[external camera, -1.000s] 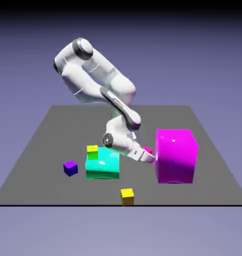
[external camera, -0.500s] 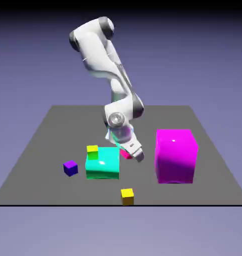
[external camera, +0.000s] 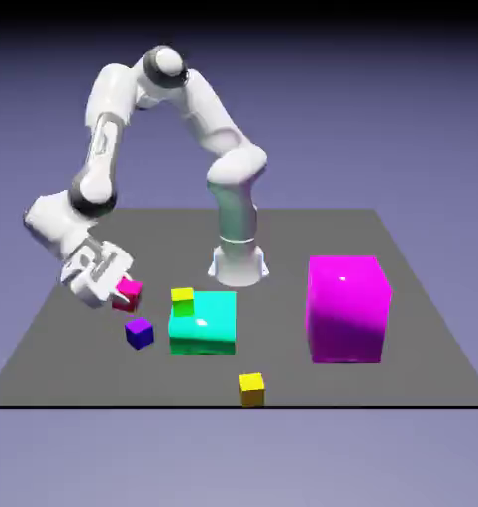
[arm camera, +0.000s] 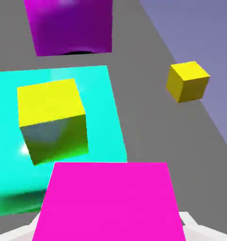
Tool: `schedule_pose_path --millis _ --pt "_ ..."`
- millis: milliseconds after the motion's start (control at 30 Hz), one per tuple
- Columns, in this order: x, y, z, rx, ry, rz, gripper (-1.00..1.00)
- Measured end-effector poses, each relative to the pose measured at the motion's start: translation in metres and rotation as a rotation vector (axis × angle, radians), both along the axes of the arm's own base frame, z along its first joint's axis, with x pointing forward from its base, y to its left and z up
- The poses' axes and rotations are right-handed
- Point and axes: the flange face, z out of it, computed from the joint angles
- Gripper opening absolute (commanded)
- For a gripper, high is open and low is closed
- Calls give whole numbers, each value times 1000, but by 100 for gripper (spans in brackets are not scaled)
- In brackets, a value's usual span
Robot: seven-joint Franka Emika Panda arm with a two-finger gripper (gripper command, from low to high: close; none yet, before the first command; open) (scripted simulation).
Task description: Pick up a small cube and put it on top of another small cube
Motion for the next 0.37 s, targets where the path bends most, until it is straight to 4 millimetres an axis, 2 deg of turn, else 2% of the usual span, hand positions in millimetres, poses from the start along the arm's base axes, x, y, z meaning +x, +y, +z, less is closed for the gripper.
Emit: schedule_pose_path --millis 33,67,167,200,267,367 --pt "-7 5 -10 35 8 -13 -100" --pt "-7 5 -10 35 8 -13 -100" --pt "5 35 -48 35 8 -13 -100" --pt "7 44 -58 35 8 -13 100" --pt "7 44 -58 35 7 -14 100" --pt "-3 12 -20 35 6 -15 100"
